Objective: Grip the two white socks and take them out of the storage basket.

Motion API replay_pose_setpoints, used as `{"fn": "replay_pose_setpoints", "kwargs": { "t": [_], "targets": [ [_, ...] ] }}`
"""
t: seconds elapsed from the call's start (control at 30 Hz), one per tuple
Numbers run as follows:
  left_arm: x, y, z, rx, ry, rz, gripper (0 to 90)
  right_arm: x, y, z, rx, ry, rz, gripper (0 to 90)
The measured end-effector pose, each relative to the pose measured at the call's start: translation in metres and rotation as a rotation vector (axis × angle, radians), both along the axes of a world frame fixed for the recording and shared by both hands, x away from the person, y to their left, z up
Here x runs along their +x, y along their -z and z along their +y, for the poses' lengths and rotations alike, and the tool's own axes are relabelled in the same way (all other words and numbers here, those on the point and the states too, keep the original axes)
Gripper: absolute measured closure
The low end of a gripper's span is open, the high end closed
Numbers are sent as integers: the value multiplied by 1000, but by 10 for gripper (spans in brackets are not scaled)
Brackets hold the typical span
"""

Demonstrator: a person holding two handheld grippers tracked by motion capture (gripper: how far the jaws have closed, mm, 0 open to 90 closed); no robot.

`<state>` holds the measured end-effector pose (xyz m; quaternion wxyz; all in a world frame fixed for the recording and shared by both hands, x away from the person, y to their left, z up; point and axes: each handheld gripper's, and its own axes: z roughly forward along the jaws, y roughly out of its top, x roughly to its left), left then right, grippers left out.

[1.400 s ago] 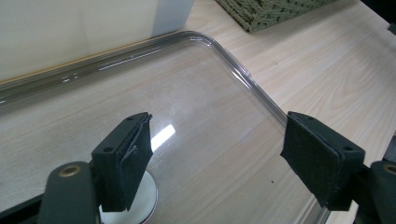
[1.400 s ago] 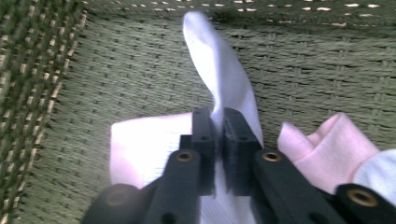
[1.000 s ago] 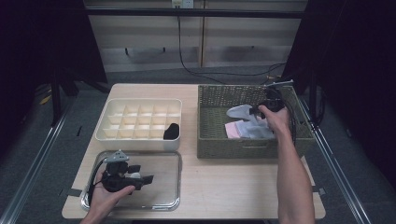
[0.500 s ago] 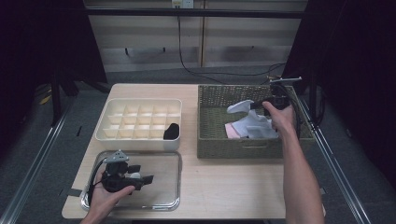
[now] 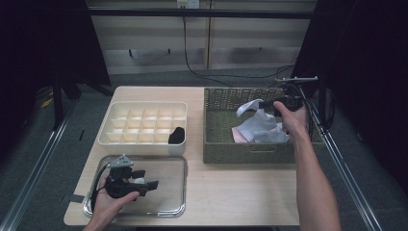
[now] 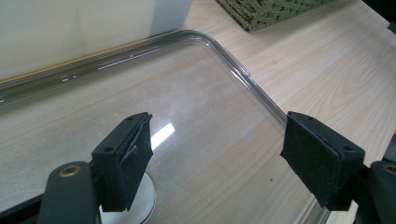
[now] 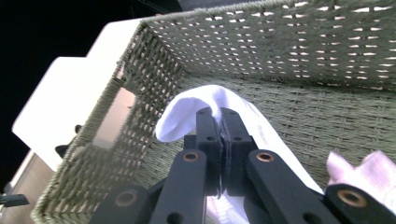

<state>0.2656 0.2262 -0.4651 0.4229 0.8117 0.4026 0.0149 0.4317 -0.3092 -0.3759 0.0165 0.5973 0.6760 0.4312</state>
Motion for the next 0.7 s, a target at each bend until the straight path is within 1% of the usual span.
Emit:
{"fn": "replay_pose_setpoints", "kwargs": {
  "t": [0.03,0.07,0.27,0.4,0.53,0.67,0.7],
  "targets": [
    [0,0,0,0,0,2,239,0,-1,0,1,-4,-4,879],
    [0,0,0,1,0,2,239,-1,-3,0,12,-3,-9,879],
    [0,0,0,-1,-2,0,239,-3,-8,1,12,-6,-14,879],
    [0,1,-1,-1,3,3,239,-4,-15,3,10,-23,-16,879],
    [1,1,0,-1,-3,4,239,-5,-21,4,10,-27,-35,879],
    [2,1,0,5,-8,4,243,-6,-25,4,5,-37,-36,878],
    [2,1,-1,1,-15,5,244,-7,-26,4,7,-34,-29,879]
  ]
}}
